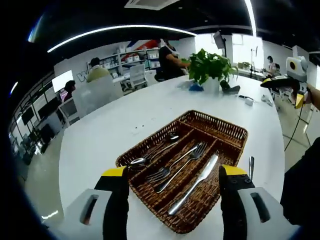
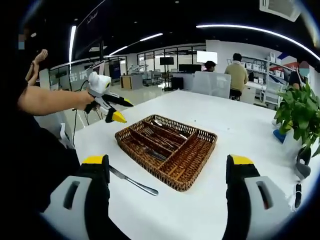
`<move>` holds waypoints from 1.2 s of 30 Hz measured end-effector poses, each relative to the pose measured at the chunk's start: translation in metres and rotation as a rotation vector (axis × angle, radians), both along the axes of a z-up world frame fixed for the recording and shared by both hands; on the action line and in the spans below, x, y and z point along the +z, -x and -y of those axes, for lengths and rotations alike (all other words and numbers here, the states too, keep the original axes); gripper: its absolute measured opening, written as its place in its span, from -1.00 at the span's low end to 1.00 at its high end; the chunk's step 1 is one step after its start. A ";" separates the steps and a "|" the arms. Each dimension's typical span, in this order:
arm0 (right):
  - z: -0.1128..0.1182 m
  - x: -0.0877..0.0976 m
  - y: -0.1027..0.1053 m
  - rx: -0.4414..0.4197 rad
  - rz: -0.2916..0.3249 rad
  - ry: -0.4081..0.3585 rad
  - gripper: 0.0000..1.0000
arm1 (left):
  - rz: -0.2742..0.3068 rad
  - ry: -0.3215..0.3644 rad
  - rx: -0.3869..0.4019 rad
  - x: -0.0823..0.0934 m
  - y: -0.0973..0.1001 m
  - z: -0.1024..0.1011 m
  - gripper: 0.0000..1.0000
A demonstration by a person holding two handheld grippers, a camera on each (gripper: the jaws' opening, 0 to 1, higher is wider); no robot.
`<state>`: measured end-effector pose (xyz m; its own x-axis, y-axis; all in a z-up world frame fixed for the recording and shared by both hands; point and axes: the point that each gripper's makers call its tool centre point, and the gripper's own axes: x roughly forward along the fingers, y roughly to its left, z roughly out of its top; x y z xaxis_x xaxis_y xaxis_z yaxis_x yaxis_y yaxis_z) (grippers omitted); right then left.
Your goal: Arrange the knives, forks, and spoons in their matching storage slots by inserting each utensil handle-first until every utensil is classified and aligned in the correct compartment
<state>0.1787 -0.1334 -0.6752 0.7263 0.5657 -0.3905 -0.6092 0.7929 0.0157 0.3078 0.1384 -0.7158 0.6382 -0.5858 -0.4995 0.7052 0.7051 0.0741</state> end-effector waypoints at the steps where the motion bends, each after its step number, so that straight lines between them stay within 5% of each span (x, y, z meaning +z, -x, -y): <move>1: 0.001 0.000 -0.002 -0.008 -0.002 -0.004 1.00 | 0.017 0.015 -0.007 0.009 0.005 -0.005 0.64; 9: 0.010 0.003 -0.008 -0.059 0.004 -0.011 1.00 | 0.053 0.053 0.005 0.035 0.034 -0.013 0.98; 27: 0.009 0.002 0.001 -0.033 0.005 0.009 0.95 | 0.070 0.209 0.096 0.065 0.105 -0.025 0.99; 36: 0.012 0.002 0.003 -0.052 0.015 -0.004 1.00 | 0.112 0.180 0.111 0.079 0.114 -0.033 0.99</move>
<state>0.1760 -0.1450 -0.6734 0.7605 0.5282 -0.3775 -0.5670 0.8236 0.0102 0.1934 0.1710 -0.6369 0.7491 -0.5823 -0.3159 0.6171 0.7868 0.0132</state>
